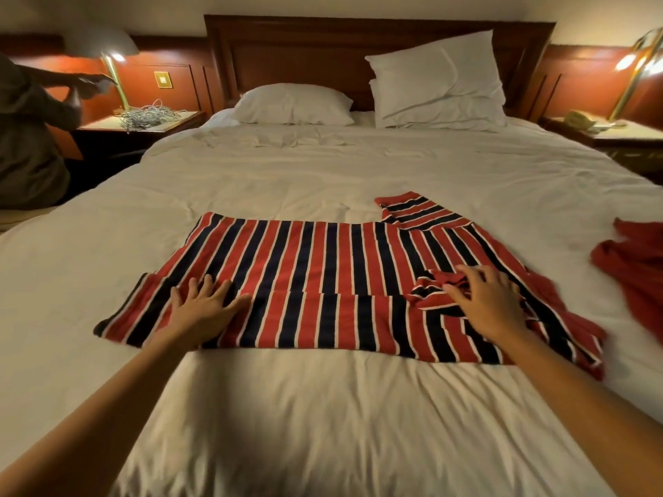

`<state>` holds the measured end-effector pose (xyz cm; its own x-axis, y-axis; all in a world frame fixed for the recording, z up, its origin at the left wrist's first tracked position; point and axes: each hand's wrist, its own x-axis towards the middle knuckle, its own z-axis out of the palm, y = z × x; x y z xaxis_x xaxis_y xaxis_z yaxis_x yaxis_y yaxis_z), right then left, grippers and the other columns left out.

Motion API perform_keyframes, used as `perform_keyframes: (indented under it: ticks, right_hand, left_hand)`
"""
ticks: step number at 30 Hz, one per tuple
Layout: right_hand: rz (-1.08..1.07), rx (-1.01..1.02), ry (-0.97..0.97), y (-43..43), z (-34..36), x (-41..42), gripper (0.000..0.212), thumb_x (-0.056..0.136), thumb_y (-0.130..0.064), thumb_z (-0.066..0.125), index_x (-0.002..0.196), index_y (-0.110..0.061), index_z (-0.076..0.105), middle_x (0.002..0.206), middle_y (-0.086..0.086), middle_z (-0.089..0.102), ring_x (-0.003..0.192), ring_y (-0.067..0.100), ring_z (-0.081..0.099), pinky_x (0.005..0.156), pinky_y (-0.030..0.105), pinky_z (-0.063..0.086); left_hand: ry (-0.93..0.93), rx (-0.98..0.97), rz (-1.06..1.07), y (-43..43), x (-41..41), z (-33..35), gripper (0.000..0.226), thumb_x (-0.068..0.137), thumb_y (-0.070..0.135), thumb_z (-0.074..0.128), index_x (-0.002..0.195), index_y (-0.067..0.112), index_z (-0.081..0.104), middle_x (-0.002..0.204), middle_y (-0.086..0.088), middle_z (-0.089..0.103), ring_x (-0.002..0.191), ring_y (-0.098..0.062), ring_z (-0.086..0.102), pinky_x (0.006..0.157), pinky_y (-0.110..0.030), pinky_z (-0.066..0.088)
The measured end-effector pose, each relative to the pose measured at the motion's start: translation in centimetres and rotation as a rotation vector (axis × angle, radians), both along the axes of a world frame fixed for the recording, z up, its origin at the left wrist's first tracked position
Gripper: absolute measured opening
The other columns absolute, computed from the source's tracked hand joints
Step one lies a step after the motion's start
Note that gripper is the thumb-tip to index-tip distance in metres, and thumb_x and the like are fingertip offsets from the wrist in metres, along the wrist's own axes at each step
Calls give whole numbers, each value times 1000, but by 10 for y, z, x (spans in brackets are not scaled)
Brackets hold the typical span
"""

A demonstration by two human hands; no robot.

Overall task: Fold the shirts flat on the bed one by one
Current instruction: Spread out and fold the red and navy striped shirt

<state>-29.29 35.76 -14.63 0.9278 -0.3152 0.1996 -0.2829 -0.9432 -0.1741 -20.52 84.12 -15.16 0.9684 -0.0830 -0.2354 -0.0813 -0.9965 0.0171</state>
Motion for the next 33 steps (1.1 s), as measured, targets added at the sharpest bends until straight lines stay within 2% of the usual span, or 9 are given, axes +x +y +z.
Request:
perform_keyframes:
  ticks: [3,8,11,14,16,19,25,30,33]
  right_hand:
    - [-52,176,148,-42,11,-2,61,92,-64,50,133,-19,57,131,10,61,118,32,57,97,45,45]
    - [111,316,105,-58,44,26,17,94,-39,63,85,-24,62,85,2,66,80,23,63,66,31,43]
    - [93,246,-93,-64,59,52,16,99,-27,58,104,-14,66,99,11,70,80,25,58,72,33,41]
    - [62,220,-52,-62,65,62,32,99,-36,57,126,-19,58,120,12,66,103,31,62,86,40,48]
    - [26,246,38,-61,64,49,50,98,-50,53,141,-27,45,135,13,55,120,35,55,101,49,46]
    - [-74,333,42,-65,53,0,62,95,-58,50,148,-30,35,140,15,49,122,38,53,101,51,46]
    - [-133,408,3,-62,26,-109,57,86,-56,66,131,-24,53,118,10,68,104,33,64,85,40,52]
    - [-65,462,-102,-98,29,-107,37,82,-34,79,113,-17,67,107,14,72,97,32,67,81,35,50]
    - [-11,431,48,-128,35,-95,42,80,-40,80,114,-17,69,111,13,71,103,30,66,81,31,47]
  left_hand:
    - [-38,-177,-53,-59,-1,-3,101,71,88,-1,158,38,7,167,-2,-2,153,-31,-6,116,-56,-16]
    - [-164,-480,-203,-127,3,-13,59,89,71,36,134,35,52,159,6,33,149,-19,25,124,-52,5]
    - [-224,-570,-245,-126,7,-20,23,93,55,53,102,36,59,144,8,49,135,-17,42,119,-51,27]
    - [-266,-573,-241,-123,8,-23,10,96,42,57,95,33,60,135,8,54,123,-14,47,110,-44,38]
    - [-312,-539,-230,-122,7,-24,14,97,44,55,100,31,61,126,9,55,113,-13,48,103,-39,42]
    - [-342,-505,-193,-121,3,-23,36,93,57,45,108,29,61,116,9,56,102,-11,47,95,-36,44]
    - [-220,-433,-114,-128,0,-24,56,83,72,34,114,32,57,131,4,49,118,-20,45,108,-44,37]
    - [-173,-447,-52,-129,-8,-29,61,82,76,32,127,38,48,147,-1,36,135,-27,34,115,-52,29]
    - [-177,-432,-44,-130,-12,-27,64,83,76,30,131,37,46,150,-2,35,137,-29,34,117,-53,27]
